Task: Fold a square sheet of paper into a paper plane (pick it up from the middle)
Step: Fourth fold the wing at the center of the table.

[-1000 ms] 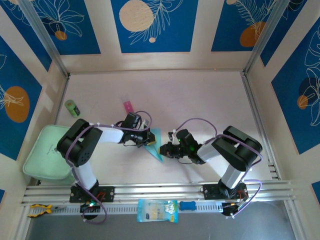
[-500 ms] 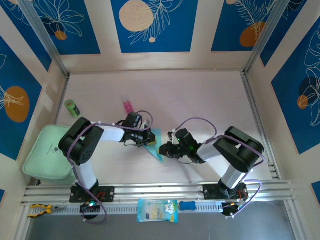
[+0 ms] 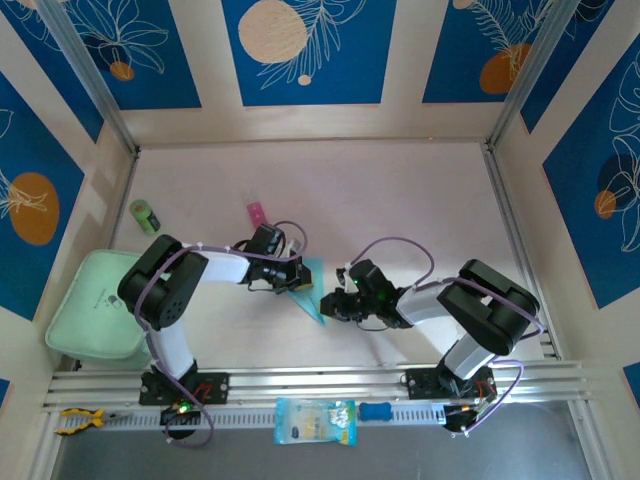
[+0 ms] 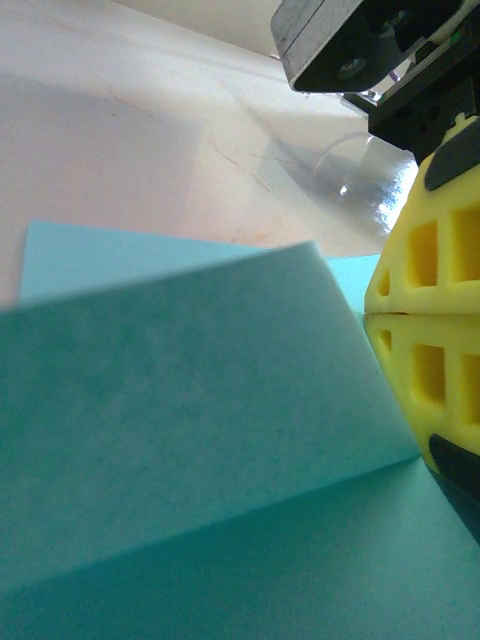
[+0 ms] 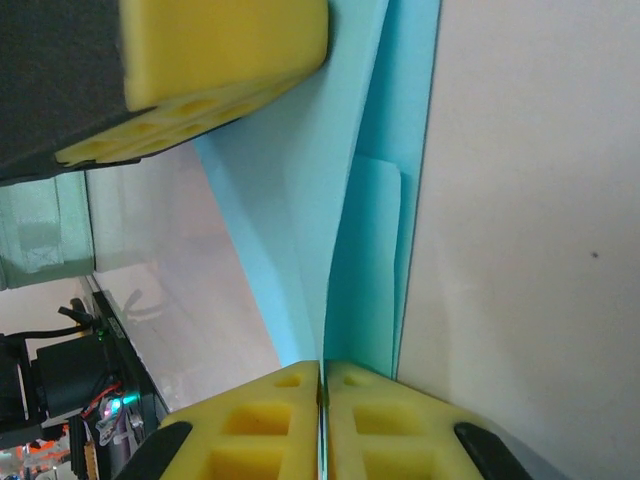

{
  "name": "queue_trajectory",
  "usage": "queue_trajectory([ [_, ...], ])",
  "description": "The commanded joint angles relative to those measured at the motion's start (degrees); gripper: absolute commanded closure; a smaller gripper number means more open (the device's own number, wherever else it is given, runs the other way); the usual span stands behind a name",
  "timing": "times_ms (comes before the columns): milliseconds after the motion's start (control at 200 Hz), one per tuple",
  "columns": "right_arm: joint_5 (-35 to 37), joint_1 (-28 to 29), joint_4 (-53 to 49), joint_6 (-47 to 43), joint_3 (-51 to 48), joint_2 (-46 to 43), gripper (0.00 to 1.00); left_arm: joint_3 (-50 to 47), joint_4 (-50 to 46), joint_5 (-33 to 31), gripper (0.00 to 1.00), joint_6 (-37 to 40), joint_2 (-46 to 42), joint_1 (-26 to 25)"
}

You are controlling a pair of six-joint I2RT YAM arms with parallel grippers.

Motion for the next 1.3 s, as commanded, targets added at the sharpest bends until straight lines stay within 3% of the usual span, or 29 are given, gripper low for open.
queue_trajectory([
  [0, -0.8, 1.6, -5.0, 1.1, -1.5, 0.7, 0.91, 0.2, -3.0, -0.5, 0.97, 1.1, 1.5, -0.4],
  [385, -0.4, 2.1, -3.7, 3.4, -4.1, 1.3, 0.94, 0.1, -2.5, 0.0, 0.96, 1.0, 1.6, -0.5],
  [680, -0.5, 2.1, -1.0, 4.6, -4.8, 3.0, 0.96, -0.3, 0.3, 1.8, 0.89, 0.7, -0.2, -0.6],
  [1295, -0.3, 2.0, -2.4, 4.7, -4.7, 1.8, 0.96, 1.4, -2.4, 2.5, 0.93, 1.9, 3.9, -1.5],
])
